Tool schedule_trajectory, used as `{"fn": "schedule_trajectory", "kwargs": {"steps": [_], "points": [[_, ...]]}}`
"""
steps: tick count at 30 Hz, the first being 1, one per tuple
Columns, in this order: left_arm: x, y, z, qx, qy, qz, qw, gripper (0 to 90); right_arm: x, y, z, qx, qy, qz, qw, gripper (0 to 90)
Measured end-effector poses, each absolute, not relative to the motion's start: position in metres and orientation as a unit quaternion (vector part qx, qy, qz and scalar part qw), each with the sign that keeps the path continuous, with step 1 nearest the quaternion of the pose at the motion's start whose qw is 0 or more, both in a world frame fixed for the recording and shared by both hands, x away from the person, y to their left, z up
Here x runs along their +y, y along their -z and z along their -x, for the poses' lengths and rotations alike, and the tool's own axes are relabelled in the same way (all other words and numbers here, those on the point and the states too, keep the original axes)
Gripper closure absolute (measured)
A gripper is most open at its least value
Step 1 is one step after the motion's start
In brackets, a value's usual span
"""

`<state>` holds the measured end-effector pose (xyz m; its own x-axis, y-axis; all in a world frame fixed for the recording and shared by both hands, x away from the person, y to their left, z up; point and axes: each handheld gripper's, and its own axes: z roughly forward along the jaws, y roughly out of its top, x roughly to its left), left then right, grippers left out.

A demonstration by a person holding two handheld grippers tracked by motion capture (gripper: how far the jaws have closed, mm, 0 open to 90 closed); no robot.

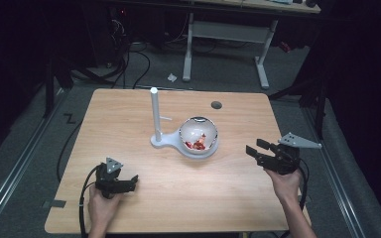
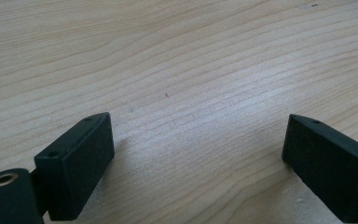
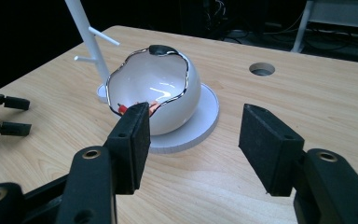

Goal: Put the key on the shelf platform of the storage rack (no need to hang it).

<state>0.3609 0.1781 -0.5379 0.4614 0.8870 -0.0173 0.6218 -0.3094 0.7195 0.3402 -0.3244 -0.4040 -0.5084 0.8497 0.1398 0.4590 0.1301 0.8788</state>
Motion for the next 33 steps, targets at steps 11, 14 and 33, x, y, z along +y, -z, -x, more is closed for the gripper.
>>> {"fn": "schedule_trajectory", "kwargs": {"steps": [11,14,33], "points": [[0.178,0.538,-0.361,0.480,-0.197,-0.784,0.340,11.1,-0.319,0.417,-0.341,0.727,-0.477,-0.453,0.196,42.9],[0.178,0.538,-0.361,0.480,-0.197,-0.784,0.340,11.1,-0.318,0.421,-0.341,0.728,-0.476,-0.455,0.193,42.6],[0.179,0.538,-0.361,0.480,-0.197,-0.784,0.340,11.2,-0.315,0.444,-0.343,0.725,-0.473,-0.466,0.182,42.4]]}}
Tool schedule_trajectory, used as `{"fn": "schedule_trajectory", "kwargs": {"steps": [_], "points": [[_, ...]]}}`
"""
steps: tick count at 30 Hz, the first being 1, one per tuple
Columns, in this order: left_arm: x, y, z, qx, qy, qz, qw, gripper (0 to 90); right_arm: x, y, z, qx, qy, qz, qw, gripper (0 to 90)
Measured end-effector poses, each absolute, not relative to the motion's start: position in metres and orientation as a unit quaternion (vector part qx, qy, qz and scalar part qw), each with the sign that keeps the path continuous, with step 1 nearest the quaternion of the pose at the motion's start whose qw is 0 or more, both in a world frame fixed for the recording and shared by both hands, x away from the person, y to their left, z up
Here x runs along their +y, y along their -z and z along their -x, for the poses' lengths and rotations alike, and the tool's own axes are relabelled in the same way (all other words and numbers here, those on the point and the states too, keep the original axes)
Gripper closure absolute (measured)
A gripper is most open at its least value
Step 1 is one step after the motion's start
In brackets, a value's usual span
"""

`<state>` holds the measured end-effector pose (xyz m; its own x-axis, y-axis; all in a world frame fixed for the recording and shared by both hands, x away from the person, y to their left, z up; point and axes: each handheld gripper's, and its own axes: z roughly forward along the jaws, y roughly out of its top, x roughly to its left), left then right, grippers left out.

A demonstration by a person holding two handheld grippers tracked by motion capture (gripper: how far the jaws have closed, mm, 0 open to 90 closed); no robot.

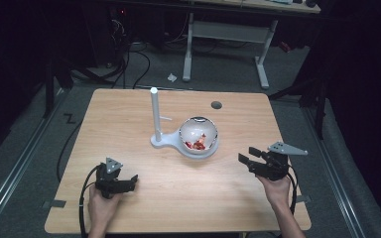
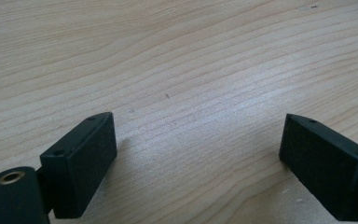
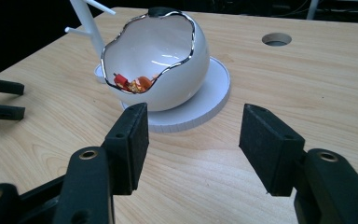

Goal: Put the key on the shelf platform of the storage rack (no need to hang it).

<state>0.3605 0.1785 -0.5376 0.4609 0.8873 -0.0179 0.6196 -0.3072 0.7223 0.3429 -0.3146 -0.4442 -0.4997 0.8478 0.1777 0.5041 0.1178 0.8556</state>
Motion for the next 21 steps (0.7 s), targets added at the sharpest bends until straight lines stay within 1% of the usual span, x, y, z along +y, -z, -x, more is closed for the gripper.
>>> {"fn": "schedule_trajectory", "kwargs": {"steps": [16,21], "points": [[0.178,0.538,-0.360,0.481,-0.197,-0.784,0.340,11.3,-0.306,0.471,-0.349,0.731,-0.459,-0.474,0.174,42.4],[0.179,0.538,-0.360,0.481,-0.197,-0.784,0.340,11.4,-0.303,0.482,-0.352,0.735,-0.445,-0.480,0.178,42.3]]}}
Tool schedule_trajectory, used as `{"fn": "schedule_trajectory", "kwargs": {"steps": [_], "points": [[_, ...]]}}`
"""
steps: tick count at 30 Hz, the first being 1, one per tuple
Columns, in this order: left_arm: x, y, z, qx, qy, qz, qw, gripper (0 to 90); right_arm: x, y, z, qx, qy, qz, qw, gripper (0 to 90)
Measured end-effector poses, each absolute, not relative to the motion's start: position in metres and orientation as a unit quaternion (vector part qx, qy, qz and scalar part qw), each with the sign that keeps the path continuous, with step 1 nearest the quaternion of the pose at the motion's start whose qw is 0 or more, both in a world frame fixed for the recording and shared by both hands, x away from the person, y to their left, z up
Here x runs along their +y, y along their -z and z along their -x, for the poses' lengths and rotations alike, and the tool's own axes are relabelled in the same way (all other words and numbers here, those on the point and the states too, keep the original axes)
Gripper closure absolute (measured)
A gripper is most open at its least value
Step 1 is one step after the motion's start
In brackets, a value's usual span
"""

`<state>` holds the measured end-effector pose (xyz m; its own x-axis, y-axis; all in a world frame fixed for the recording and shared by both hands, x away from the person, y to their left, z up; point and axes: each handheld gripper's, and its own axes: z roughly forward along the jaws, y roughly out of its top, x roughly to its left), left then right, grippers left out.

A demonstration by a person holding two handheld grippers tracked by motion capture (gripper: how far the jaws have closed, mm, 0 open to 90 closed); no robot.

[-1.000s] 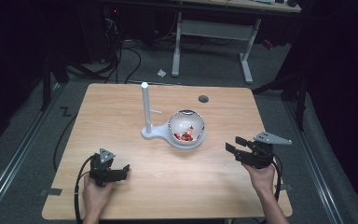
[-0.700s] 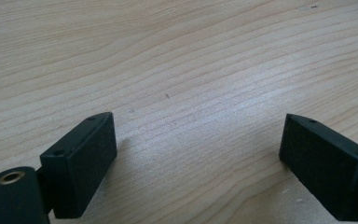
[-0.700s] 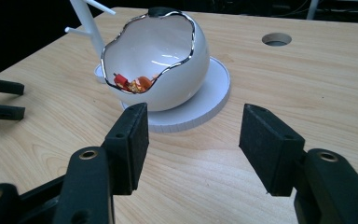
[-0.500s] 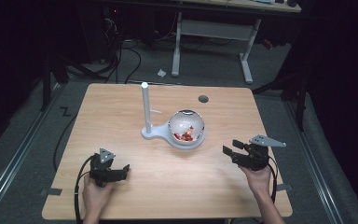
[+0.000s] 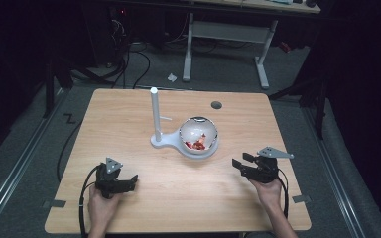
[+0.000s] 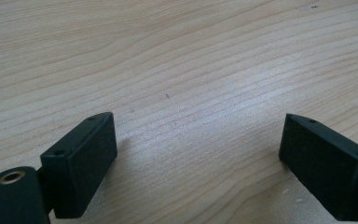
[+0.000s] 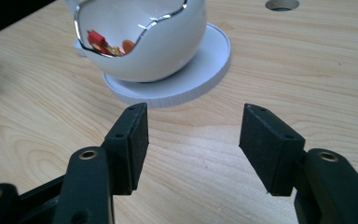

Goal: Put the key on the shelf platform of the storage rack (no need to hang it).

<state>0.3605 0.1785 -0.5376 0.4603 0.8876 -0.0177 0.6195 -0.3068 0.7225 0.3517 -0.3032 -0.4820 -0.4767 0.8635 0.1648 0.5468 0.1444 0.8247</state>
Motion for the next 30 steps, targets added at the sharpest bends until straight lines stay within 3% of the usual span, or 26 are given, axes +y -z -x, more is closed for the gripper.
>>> {"fn": "schedule_trajectory", "kwargs": {"steps": [21,30], "points": [[0.178,0.538,-0.360,0.481,-0.198,-0.784,0.340,11.5,-0.292,0.529,-0.362,0.766,-0.351,-0.493,0.217,39.6],[0.178,0.538,-0.360,0.481,-0.198,-0.784,0.340,11.7,-0.289,0.531,-0.362,0.776,-0.328,-0.492,0.220,35.7]]}}
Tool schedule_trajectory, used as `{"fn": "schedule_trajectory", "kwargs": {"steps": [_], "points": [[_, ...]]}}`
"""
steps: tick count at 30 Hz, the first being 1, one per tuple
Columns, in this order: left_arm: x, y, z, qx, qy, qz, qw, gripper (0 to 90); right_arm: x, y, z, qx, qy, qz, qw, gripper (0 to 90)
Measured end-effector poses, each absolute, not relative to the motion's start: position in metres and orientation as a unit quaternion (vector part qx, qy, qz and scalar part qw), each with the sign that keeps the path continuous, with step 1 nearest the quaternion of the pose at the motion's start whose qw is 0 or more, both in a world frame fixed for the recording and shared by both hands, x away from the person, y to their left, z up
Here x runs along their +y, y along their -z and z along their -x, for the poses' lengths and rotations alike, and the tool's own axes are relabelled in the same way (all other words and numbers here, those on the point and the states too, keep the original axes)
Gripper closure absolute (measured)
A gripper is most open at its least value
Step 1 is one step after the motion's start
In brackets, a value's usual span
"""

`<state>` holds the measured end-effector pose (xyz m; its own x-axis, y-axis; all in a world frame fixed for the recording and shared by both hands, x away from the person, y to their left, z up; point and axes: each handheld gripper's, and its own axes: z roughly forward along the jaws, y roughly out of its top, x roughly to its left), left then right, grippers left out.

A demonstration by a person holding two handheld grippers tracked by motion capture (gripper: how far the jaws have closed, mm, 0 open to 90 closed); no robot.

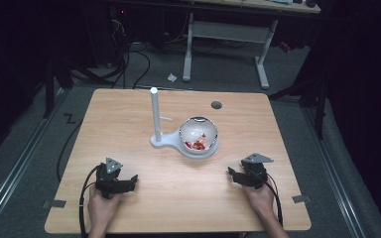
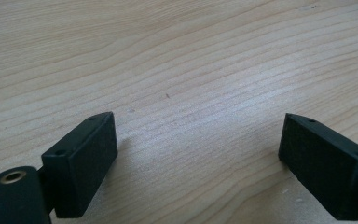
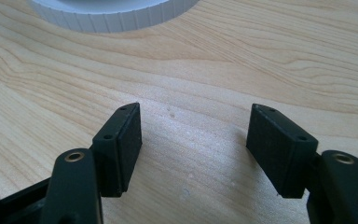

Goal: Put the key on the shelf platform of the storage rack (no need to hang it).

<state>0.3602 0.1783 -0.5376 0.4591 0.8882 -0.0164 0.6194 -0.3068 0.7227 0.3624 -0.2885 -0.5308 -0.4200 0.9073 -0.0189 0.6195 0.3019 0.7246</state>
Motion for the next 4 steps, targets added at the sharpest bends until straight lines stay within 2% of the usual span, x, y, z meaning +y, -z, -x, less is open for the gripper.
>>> {"fn": "schedule_trajectory", "kwargs": {"steps": [4], "points": [[0.1783,0.5375,-0.3602,0.481,-0.198,-0.784,0.340,11.7,-0.2885,0.5308,-0.3625,0.776,-0.327,-0.493,0.219,35.0]]}}
